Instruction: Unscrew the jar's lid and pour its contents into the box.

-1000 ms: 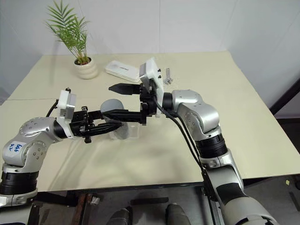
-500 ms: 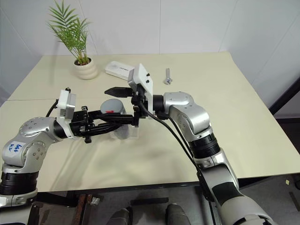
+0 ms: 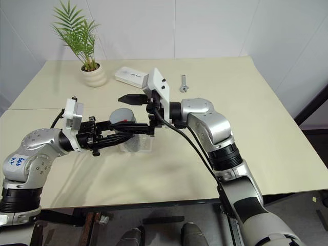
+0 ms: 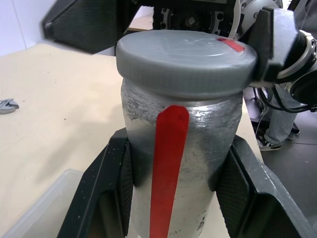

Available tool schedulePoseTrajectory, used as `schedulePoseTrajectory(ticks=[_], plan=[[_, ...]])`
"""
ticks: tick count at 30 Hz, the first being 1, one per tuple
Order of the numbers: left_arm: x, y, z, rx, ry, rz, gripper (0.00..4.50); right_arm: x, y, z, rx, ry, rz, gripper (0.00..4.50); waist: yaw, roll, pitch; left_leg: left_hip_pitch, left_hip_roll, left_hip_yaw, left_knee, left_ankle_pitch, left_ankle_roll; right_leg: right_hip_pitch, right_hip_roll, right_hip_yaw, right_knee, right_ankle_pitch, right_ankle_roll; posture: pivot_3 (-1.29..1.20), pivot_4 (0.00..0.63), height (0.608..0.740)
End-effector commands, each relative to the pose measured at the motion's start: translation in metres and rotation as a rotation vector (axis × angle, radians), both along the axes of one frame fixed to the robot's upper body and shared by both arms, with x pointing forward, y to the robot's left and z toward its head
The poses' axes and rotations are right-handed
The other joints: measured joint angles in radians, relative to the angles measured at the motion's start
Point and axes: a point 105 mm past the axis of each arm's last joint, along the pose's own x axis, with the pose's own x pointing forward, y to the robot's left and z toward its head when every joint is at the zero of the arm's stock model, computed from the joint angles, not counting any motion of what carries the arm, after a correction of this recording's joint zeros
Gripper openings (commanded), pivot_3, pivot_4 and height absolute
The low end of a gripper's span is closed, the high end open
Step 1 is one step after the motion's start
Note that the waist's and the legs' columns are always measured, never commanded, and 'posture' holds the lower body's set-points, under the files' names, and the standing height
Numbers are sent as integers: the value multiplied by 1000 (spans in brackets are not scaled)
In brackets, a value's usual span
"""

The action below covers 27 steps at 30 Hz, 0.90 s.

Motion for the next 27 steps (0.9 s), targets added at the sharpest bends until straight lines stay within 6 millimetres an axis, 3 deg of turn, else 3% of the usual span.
schedulePoseTrajectory(ticks=[1,8,12,19,27], plan=[[-10,-1,8,14,-55,-42,1876,18,-34,14,38,-19,-118,4485,1,0,0,0,0,0,0,0,0,0,0,0,0,0,0,0,150,740],[-12,2,8,17,-56,-36,1876,28,-67,10,9,-4,-174,4485,4,0,0,0,0,1,-2,0,0,0,0,0,-3,0,0,0,150,740],[-12,4,8,21,-53,-30,1876,21,-71,20,38,4,-128,4485,-4,0,0,0,0,3,-4,0,0,-1,0,2,-4,0,0,0,150,740],[-12,4,7,21,-50,-25,1876,-8,-42,31,65,5,22,4485,-2,0,0,-1,1,3,-7,0,0,-2,1,2,-5,0,0,0,150,740],[-11,0,8,19,-53,-27,1876,-15,-5,24,12,-4,29,4485,0,0,0,-1,1,3,-7,0,0,-2,1,2,-5,0,0,0,150,740]])
